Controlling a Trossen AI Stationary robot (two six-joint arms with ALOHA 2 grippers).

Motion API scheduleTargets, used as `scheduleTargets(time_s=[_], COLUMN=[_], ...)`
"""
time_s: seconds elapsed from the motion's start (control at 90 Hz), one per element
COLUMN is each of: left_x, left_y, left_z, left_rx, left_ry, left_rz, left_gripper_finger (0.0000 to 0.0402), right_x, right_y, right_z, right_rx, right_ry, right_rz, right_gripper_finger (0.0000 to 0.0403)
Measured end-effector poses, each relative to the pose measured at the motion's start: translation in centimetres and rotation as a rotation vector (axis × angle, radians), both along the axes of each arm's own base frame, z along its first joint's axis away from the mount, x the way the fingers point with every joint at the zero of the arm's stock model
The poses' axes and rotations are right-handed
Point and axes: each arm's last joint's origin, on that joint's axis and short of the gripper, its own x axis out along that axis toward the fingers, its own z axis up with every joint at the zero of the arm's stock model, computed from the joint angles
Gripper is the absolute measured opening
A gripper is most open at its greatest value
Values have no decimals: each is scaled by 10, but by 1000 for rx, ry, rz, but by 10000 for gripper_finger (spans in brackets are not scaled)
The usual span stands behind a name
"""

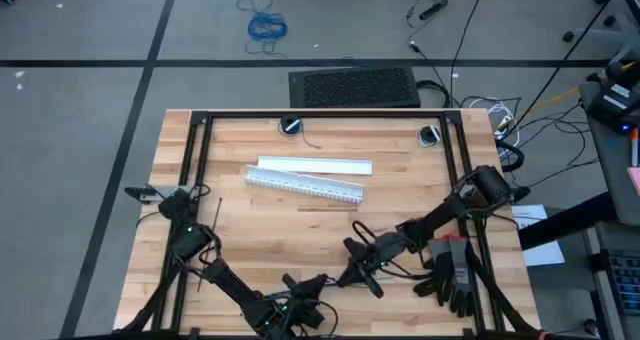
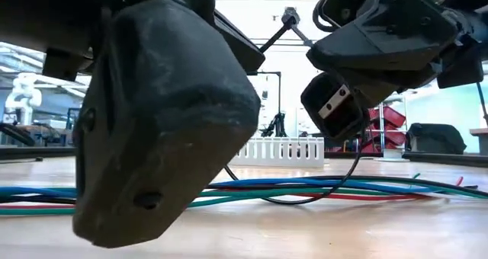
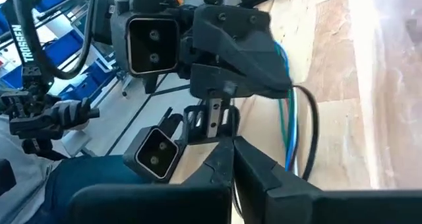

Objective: Ziptie cables
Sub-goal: Wrap the cable wire using a zip tie

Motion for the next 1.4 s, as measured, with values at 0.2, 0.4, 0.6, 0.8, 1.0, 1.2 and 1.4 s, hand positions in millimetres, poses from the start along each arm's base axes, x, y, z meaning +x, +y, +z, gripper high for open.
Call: scheduleTargets(time_s=[0.2, 0.4, 0.6, 0.8, 1.0, 1.2, 1.4], left_x=[-1, -1, -2, -2, -1, 1, 1], left_y=[-1, -2, -2, 0, -1, 1, 1], left_z=[0, -1, -3, -2, -1, 0, 0], left_rx=[-2, -12, 11, 61, 113, 145, 212], left_ry=[3, 28, 54, 76, 116, 144, 202], left_rz=[-9, -43, -47, -25, -23, -21, -23], left_gripper_finger=[0, 0, 0, 0, 0, 0, 0], right_x=[0, 0, 1, 1, 2, 3, 3], right_y=[-1, 0, 0, 0, -4, -6, -6], right_z=[0, 1, 3, 3, 3, 3, 3], right_rx=[-5, 8, 41, 58, 63, 67, 88], right_ry=[-3, -10, -7, 7, 10, 12, 24], right_rz=[1, 7, 26, 36, 28, 40, 63], right_gripper_finger=[0, 0, 0, 0, 0, 0, 0])
